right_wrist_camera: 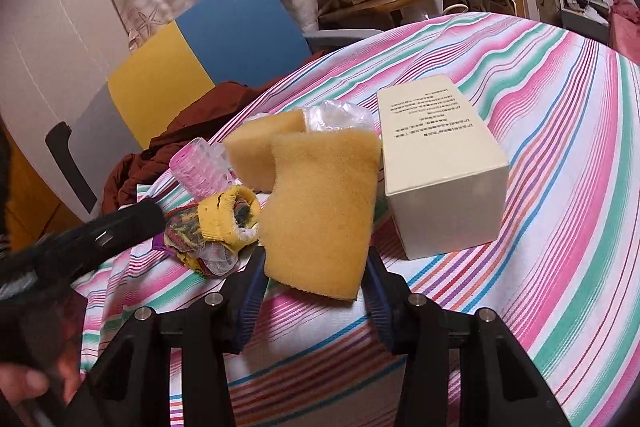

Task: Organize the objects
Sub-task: 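Grasp the yellow knitted pouch with the left tool while the right tool grasps the yellow sponge, then carry the knitted pouch and yellow sponge into the gold tray and release both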

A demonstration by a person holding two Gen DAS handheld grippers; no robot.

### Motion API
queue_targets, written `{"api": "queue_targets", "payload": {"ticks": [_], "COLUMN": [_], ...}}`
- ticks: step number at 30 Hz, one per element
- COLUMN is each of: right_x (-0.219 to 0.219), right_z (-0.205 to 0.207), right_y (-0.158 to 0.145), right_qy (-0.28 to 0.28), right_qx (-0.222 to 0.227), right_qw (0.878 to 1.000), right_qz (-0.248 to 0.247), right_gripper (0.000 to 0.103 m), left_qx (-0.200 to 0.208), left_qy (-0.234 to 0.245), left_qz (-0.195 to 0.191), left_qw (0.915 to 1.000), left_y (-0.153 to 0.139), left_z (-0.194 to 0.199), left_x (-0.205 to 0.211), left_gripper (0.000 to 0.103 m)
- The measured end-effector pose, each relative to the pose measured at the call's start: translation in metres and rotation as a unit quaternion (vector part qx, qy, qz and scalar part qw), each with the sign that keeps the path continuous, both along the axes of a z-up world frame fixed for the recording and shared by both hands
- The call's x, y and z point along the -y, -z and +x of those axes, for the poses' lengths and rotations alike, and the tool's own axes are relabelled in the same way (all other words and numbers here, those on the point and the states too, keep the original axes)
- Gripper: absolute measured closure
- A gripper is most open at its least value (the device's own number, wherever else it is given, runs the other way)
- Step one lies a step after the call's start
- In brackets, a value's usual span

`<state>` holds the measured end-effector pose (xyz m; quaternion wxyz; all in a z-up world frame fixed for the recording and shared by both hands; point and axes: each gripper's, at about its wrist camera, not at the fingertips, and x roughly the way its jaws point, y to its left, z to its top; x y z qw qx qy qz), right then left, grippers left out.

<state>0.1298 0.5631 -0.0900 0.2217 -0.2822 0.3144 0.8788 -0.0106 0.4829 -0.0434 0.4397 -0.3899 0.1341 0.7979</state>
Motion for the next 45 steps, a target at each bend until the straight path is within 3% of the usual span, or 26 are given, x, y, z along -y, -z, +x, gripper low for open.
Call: {"api": "queue_targets", "payload": {"ticks": [1, 4, 6, 7, 9, 18, 26, 36, 45], "right_x": [0.000, 0.000, -0.001, -0.001, -0.002, -0.002, 0.003, 0.013, 0.049], "right_z": [0.000, 0.000, 0.001, 0.001, 0.002, 0.002, 0.001, 0.000, 0.000], "right_y": [0.000, 0.001, 0.001, 0.001, 0.002, 0.002, -0.003, -0.012, -0.030], "right_qy": [0.001, 0.001, 0.002, 0.002, 0.002, 0.002, 0.001, 0.003, -0.041], "right_qx": [-0.001, -0.002, -0.004, -0.006, -0.008, -0.005, 0.006, 0.011, 0.018], "right_qw": [1.000, 1.000, 1.000, 1.000, 1.000, 1.000, 1.000, 0.998, 0.992], "right_qz": [-0.001, -0.001, -0.003, -0.005, -0.006, -0.002, 0.022, 0.056, 0.116], "right_gripper": [0.056, 0.056, 0.056, 0.056, 0.056, 0.056, 0.056, 0.057, 0.057], "left_qx": [0.004, 0.001, -0.027, -0.033, -0.040, -0.097, -0.130, -0.127, -0.098], "left_qy": [0.002, 0.023, 0.046, 0.055, 0.067, 0.080, 0.061, 0.031, -0.014], "left_qz": [-0.002, -0.027, -0.023, -0.020, -0.022, -0.002, 0.016, 0.031, 0.051], "left_qw": [1.0000, 0.9994, 0.9983, 0.9977, 0.9967, 0.9921, 0.9895, 0.9910, 0.9937], "left_y": [0.003, 0.017, 0.020, 0.020, 0.025, 0.026, 0.019, 0.017, 0.018], "left_z": [-0.002, -0.003, 0.004, 0.006, 0.010, 0.038, 0.057, 0.067, 0.059], "left_x": [-0.004, -0.018, -0.019, -0.019, -0.016, 0.011, 0.047, 0.084, 0.120], "left_gripper": [0.020, 0.033, 0.038, 0.048, 0.057, 0.066, 0.070, 0.070, 0.071]}}
